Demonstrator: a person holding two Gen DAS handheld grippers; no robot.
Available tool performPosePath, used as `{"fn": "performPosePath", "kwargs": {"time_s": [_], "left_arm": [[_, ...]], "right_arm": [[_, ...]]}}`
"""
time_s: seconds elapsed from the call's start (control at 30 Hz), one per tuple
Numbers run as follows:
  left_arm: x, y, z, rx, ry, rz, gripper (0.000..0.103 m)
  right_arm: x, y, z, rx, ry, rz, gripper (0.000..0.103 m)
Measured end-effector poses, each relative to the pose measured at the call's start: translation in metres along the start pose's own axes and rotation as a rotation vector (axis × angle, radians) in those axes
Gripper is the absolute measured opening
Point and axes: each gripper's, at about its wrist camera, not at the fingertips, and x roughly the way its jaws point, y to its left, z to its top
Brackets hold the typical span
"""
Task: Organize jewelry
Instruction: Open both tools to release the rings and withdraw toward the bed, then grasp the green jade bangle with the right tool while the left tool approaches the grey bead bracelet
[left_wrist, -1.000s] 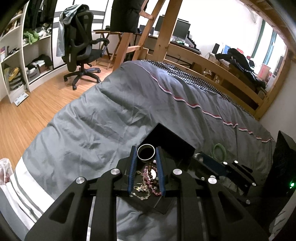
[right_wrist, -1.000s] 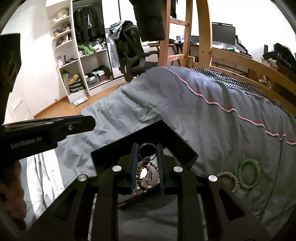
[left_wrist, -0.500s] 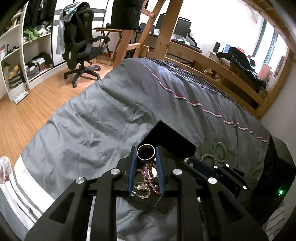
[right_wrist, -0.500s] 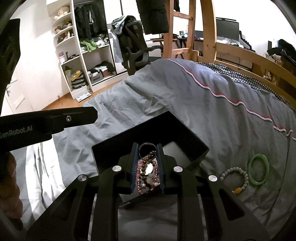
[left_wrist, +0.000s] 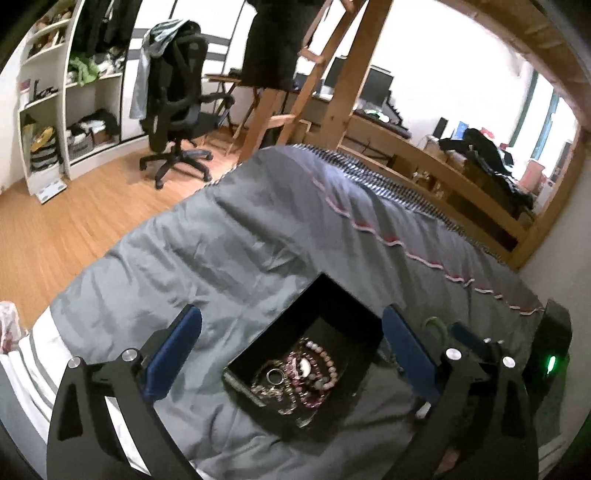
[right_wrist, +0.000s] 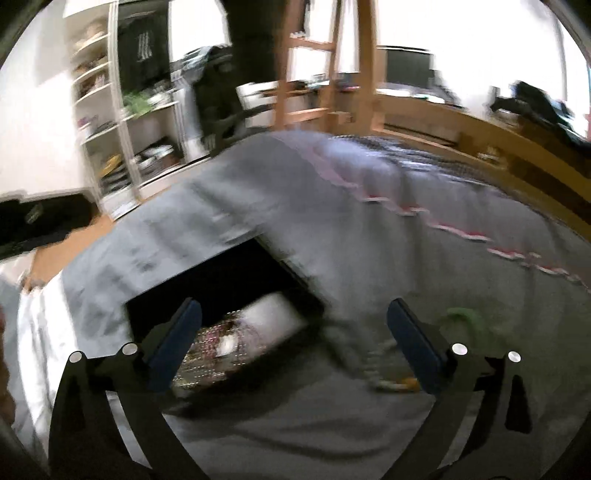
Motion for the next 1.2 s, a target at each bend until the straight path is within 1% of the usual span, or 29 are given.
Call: {"fn": "performPosePath", "kwargs": {"time_s": [0.07, 0.17, 0.27, 0.37, 0.5, 0.57, 0.67, 0.7, 0.73, 0.83, 0.87, 0.93, 0.97, 1.0, 1.03, 1.13, 1.2], "left_arm": [[0.003, -0.006, -0.002, 0.015, 0.007, -0.022, 0.097], [0.009, -0.021, -0.010, 0.038, 0.019, -0.073, 0.097], [0.019, -0.040, -0.022, 0.068, 0.038, -0.120, 0.097], [0.027, -0.065, -0.035, 0.115, 0.058, -0.175, 0.097], [0.042, -0.096, -0.055, 0.224, 0.073, -0.201, 0.097], [0.055, -0.112, -0.067, 0.279, 0.085, -0.202, 0.097], [0.071, -0.132, -0.080, 0.329, 0.086, -0.192, 0.096], [0.079, -0.142, -0.086, 0.349, 0.094, -0.203, 0.094], [0.086, -0.150, -0.089, 0.366, 0.106, -0.216, 0.089], [0.109, -0.164, -0.098, 0.390, 0.148, -0.241, 0.078], [0.115, -0.165, -0.100, 0.382, 0.155, -0.241, 0.076], [0.133, -0.165, -0.103, 0.340, 0.175, -0.245, 0.062], [0.143, -0.165, -0.104, 0.318, 0.201, -0.256, 0.061], [0.152, -0.166, -0.106, 0.306, 0.221, -0.261, 0.058], [0.159, -0.166, -0.108, 0.303, 0.237, -0.269, 0.051], [0.171, -0.172, -0.113, 0.333, 0.244, -0.266, 0.050], [0.177, -0.173, -0.118, 0.341, 0.259, -0.273, 0.050]], "right_arm": [[-0.008, -0.034, 0.003, 0.082, -0.005, -0.063, 0.099], [-0.015, -0.076, 0.003, 0.179, -0.002, -0.113, 0.099], [-0.023, -0.105, -0.003, 0.247, -0.003, -0.139, 0.099], [-0.026, -0.117, -0.005, 0.265, -0.016, -0.124, 0.099], [-0.019, -0.126, -0.006, 0.272, -0.021, -0.097, 0.099], [-0.008, -0.133, -0.006, 0.271, 0.006, -0.086, 0.099], [0.012, -0.140, -0.010, 0.253, 0.070, -0.113, 0.099], [0.019, -0.146, -0.011, 0.263, 0.089, -0.114, 0.099], [0.025, -0.152, -0.013, 0.277, 0.103, -0.113, 0.099], [0.043, -0.168, -0.021, 0.302, 0.159, -0.110, 0.099], [0.047, -0.171, -0.023, 0.308, 0.169, -0.105, 0.099], [0.060, -0.176, -0.032, 0.320, 0.199, -0.076, 0.099], [0.070, -0.178, -0.038, 0.323, 0.227, -0.078, 0.099], [0.075, -0.179, -0.041, 0.328, 0.238, -0.086, 0.099], [0.081, -0.181, -0.047, 0.345, 0.245, -0.081, 0.098], [0.091, -0.179, -0.051, 0.347, 0.245, -0.075, 0.089], [0.098, -0.175, -0.051, 0.311, 0.253, -0.104, 0.068]]}}
